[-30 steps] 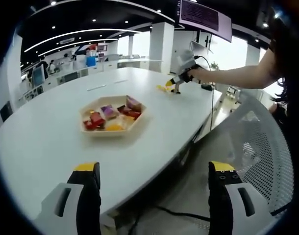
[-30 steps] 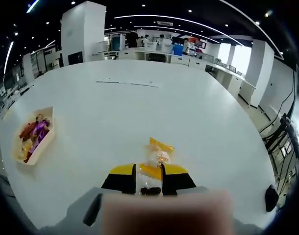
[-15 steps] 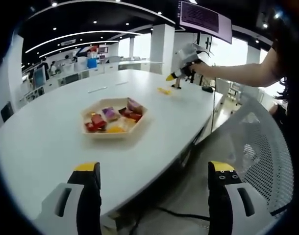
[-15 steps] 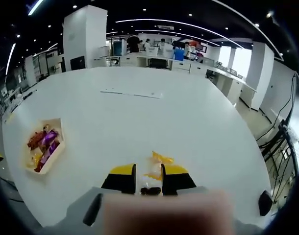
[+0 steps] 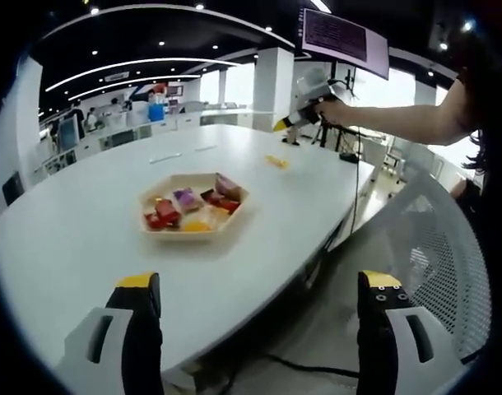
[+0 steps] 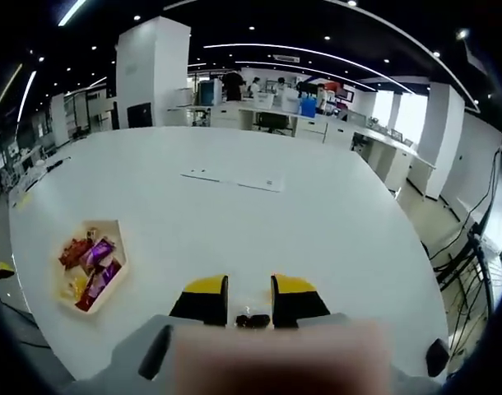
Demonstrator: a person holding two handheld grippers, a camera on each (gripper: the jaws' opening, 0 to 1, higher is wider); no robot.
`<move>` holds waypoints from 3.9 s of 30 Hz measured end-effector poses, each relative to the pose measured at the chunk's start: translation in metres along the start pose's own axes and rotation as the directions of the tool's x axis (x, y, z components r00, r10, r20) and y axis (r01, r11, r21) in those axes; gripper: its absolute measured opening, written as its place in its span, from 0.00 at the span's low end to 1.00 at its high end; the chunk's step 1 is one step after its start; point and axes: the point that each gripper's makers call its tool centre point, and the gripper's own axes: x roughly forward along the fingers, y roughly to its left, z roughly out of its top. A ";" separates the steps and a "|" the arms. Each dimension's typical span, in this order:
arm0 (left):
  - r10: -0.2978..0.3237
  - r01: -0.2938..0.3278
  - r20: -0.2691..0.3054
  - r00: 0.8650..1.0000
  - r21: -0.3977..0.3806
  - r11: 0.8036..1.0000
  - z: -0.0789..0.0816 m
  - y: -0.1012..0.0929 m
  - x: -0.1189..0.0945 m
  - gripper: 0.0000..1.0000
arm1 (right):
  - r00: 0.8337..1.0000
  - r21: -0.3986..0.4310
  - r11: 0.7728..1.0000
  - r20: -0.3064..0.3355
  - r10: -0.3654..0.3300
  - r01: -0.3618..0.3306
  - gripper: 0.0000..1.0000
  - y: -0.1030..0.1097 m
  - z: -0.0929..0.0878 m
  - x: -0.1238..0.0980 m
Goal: Place the target food into the container with the food tongs after gripping and lifting it, then release it inside without dropping or visibly crushing the food.
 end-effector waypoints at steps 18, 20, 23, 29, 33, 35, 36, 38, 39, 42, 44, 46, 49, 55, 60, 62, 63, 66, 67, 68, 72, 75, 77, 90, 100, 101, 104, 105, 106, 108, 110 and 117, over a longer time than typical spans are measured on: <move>-0.012 0.011 0.025 1.000 0.026 1.000 0.004 -0.003 -0.001 0.99 | 0.996 -0.047 0.996 0.046 0.083 -0.081 0.19 0.052 0.044 0.005; -0.012 0.011 0.029 0.999 0.025 1.000 0.005 -0.003 -0.002 0.99 | 0.994 -0.054 0.994 0.048 0.094 -0.092 0.19 0.060 0.048 0.006; -0.008 0.007 0.033 0.999 0.025 1.000 0.006 -0.002 -0.002 0.99 | 0.992 -0.064 0.992 0.053 0.115 -0.112 0.19 0.072 0.053 0.009; 0.006 -0.007 0.035 0.999 0.026 1.000 0.006 0.001 -0.002 1.00 | 0.987 -0.086 0.986 0.050 0.151 -0.147 0.19 0.096 0.057 0.015; 0.009 -0.010 0.040 0.999 0.021 1.000 0.007 0.001 -0.003 1.00 | 0.982 -0.102 0.979 0.047 0.182 -0.177 0.19 0.117 0.060 0.019; 0.007 -0.008 0.033 0.999 0.025 1.000 0.006 0.000 -0.003 1.00 | 0.980 -0.120 0.975 0.046 0.195 -0.188 0.19 0.127 0.063 0.020; 0.006 -0.007 0.033 0.999 0.026 1.000 0.006 0.000 -0.002 1.00 | 0.979 -0.124 0.973 0.047 0.200 -0.193 0.19 0.131 0.064 0.021; 0.009 -0.010 0.037 0.999 0.027 1.000 0.007 0.001 -0.003 1.00 | 0.976 -0.130 0.970 0.049 0.215 -0.207 0.19 0.140 0.067 0.022; 0.010 -0.011 0.039 0.999 0.024 1.000 0.007 0.001 -0.003 1.00 | 0.975 -0.133 0.969 0.051 0.218 -0.210 0.19 0.144 0.068 0.022; 0.012 -0.013 0.045 0.999 0.020 1.000 0.008 0.002 -0.003 1.00 | 0.970 -0.145 0.963 0.048 0.238 -0.229 0.19 0.157 0.071 0.025; 0.013 -0.014 0.046 0.999 0.021 1.000 0.008 0.002 -0.003 1.00 | 0.968 -0.148 0.960 0.046 0.246 -0.237 0.19 0.164 0.071 0.027; 0.013 -0.014 0.043 0.999 0.020 1.000 0.007 0.002 -0.003 1.00 | 0.966 -0.152 0.957 0.044 0.255 -0.245 0.19 0.170 0.071 0.028; 0.014 -0.015 0.046 0.999 0.022 1.000 0.008 0.002 -0.004 0.99 | 0.961 -0.158 0.951 0.037 0.273 -0.265 0.19 0.183 0.071 0.031; 0.018 -0.019 0.054 0.998 0.018 1.000 0.009 0.003 -0.004 0.99 | 0.951 -0.172 0.939 0.031 0.308 -0.299 0.19 0.207 0.074 0.035; 0.023 -0.024 0.058 0.998 0.014 1.000 0.010 0.004 -0.004 0.99 | 0.940 -0.180 0.927 0.036 0.340 -0.328 0.20 0.227 0.080 0.036; 0.024 -0.025 0.059 0.998 0.012 1.000 0.010 0.004 -0.005 0.99 | 0.924 -0.166 0.914 0.042 0.381 -0.370 0.25 0.237 0.082 0.035; 0.025 -0.026 0.059 0.998 0.010 1.000 0.010 0.004 -0.005 0.99 | 0.892 -0.111 0.889 0.040 0.450 -0.443 0.29 0.251 0.082 0.030; 0.026 -0.027 0.058 0.998 0.007 1.000 0.010 0.005 -0.005 0.99 | 0.899 -0.171 0.894 0.076 0.432 -0.415 0.30 0.249 0.091 0.030; 0.028 -0.029 0.061 0.998 0.008 1.000 0.010 0.005 -0.005 0.99 | 0.900 -0.195 0.890 0.065 0.430 -0.411 0.30 0.250 0.089 0.031; 0.028 -0.029 0.062 0.998 0.008 1.000 0.011 0.005 -0.005 0.99 | 0.898 -0.187 0.889 0.057 0.436 -0.419 0.30 0.251 0.088 0.030; 0.031 -0.031 0.061 0.998 0.005 0.999 0.010 0.006 -0.005 0.99 | 0.898 -0.164 0.891 0.053 0.437 -0.423 0.30 0.246 0.087 0.030; 0.031 -0.031 0.059 0.998 0.004 1.000 0.010 0.006 -0.005 0.98 | 0.901 -0.155 0.895 0.051 0.431 -0.419 0.30 0.240 0.086 0.030; 0.029 -0.029 0.058 0.998 0.004 1.000 0.010 0.005 -0.005 0.99 | 0.902 -0.151 0.896 0.051 0.429 -0.418 0.31 0.236 0.086 0.029; 0.025 -0.025 0.053 0.998 -0.002 1.000 0.009 0.004 -0.004 0.99 | 0.932 -0.110 0.929 0.054 0.360 -0.352 0.32 0.170 0.074 0.024; 0.037 -0.037 0.029 0.999 -0.016 0.999 0.005 0.008 -0.003 0.97 | 0.958 -0.059 0.960 0.065 0.278 -0.275 0.32 0.111 0.063 0.028; 0.043 -0.042 0.029 0.999 -0.019 0.999 0.005 0.010 -0.003 0.97 | 0.962 -0.043 0.963 0.060 0.267 -0.264 0.32 0.104 0.060 0.029; 0.047 -0.046 0.025 0.999 -0.020 0.999 0.004 0.010 -0.003 0.97 | 0.969 -0.026 0.970 0.059 0.242 -0.240 0.32 0.082 0.055 0.030; 0.047 -0.047 0.014 0.999 -0.019 0.999 0.003 0.010 -0.003 0.97 | 0.972 -0.024 0.974 0.058 0.227 -0.226 0.32 0.072 0.052 0.031; 0.045 -0.045 0.010 0.999 -0.018 0.999 0.002 0.010 -0.002 0.96 | 0.973 -0.024 0.975 0.057 0.222 -0.221 0.32 0.066 0.049 0.031; 0.046 -0.046 0.008 0.999 -0.015 0.999 0.001 0.010 -0.002 0.96 | 0.981 -0.005 0.982 0.049 0.190 -0.190 0.32 0.048 0.042 0.032; 0.048 -0.048 0.002 0.999 -0.015 0.999 0.000 0.010 -0.002 0.96 | 0.983 0.028 0.984 0.052 0.176 -0.178 0.32 0.033 0.036 0.034; 0.069 -0.069 0.004 0.998 -0.036 0.997 -0.001 0.015 -0.003 0.97 | 0.992 0.143 0.982 0.051 0.117 -0.123 0.32 -0.009 0.017 0.042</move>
